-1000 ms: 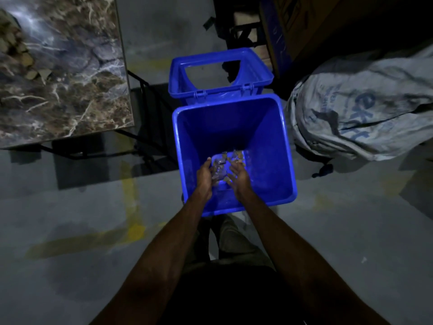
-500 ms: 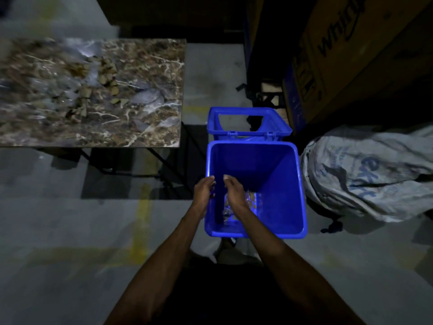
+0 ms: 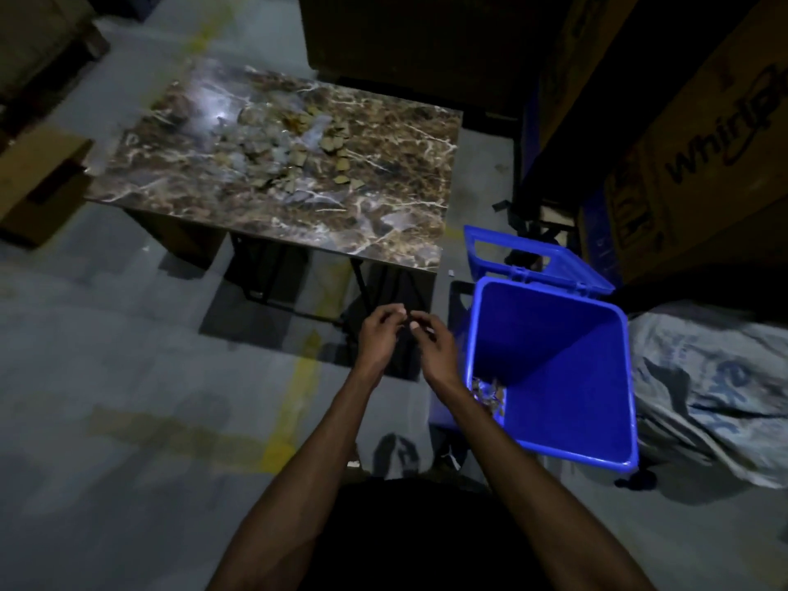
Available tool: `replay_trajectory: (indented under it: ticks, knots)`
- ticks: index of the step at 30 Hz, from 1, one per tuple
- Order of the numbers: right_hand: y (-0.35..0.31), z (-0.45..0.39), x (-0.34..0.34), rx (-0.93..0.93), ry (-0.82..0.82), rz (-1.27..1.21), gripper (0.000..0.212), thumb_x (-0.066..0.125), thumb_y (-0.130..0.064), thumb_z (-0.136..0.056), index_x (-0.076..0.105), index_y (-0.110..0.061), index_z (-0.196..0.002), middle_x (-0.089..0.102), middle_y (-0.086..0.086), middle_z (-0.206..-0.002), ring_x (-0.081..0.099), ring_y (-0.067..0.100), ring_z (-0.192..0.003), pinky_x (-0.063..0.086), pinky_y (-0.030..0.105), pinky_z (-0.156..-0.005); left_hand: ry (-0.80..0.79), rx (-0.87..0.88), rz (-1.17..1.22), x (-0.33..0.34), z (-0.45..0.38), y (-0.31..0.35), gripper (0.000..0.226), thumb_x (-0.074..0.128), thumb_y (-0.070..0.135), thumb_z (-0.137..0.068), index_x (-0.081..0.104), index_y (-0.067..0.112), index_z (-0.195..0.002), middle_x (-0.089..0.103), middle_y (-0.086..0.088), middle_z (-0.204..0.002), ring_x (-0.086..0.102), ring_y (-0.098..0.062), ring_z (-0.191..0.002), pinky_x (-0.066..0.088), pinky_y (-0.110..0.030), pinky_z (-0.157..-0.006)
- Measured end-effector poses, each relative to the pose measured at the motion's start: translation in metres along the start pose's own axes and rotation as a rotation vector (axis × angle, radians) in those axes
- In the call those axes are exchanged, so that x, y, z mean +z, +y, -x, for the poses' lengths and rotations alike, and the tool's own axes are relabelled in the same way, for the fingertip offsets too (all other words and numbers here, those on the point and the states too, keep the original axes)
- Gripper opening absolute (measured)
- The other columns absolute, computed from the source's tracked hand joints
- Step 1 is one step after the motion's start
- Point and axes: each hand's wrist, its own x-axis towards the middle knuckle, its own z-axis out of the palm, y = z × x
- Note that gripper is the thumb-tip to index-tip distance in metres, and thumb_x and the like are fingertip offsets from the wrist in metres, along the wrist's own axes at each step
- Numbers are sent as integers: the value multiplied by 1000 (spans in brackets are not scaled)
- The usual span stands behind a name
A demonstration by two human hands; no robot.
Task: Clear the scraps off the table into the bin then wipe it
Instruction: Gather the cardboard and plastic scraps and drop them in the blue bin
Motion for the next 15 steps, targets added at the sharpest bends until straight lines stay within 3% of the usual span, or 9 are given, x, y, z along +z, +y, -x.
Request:
replay_trajectory:
  ticks: [2, 4, 7, 10, 15]
  knots:
    - [-5, 9, 20, -35, -9, 55, 31, 64, -25, -94, 70, -12, -122, 72, 7, -121, 68, 14, -112, 53, 29, -98, 19, 18, -1, -30, 1, 0, 15, 62, 9, -100, 73, 17, -98, 75, -14, -107, 71, -27, -103, 57, -38, -91]
    - [-12, 10, 36, -88, -28, 100, 28, 67, -19, -96, 71, -12, -122, 71, 8, -121, 67, 10, -110, 51, 28, -97, 53, 29, -6, -55, 2, 3, 16, 62, 10, -100, 74, 21, -97, 75, -12, -105, 71, -26, -103, 56, -40, -92]
    - [-27, 7, 56, -146, -56, 144, 27, 68, -21, -96, 71, -15, -122, 69, 5, -119, 67, 9, -108, 52, 29, -97, 109, 36, 0, -87, -1, 12, 12, 62, 10, -100, 73, 15, -102, 74, -8, -99, 69, -19, -93, 56, -37, -85]
    - [-40, 0, 72, -247, -100, 234, 32, 65, -31, -95, 70, -17, -123, 67, 1, -117, 67, 13, -107, 54, 33, -96, 145, 80, -63, -112, -14, 18, 15, 65, 14, -100, 74, 11, -111, 75, -8, -106, 70, -20, -98, 55, -35, -89]
    - [-51, -37, 96, -362, -204, 363, 29, 63, -29, -99, 68, -18, -125, 64, 0, -119, 64, 16, -110, 54, 36, -96, 189, 146, -215, -144, -42, 37, 20, 68, 20, -99, 72, 15, -118, 74, -1, -105, 70, -15, -100, 51, -24, -87]
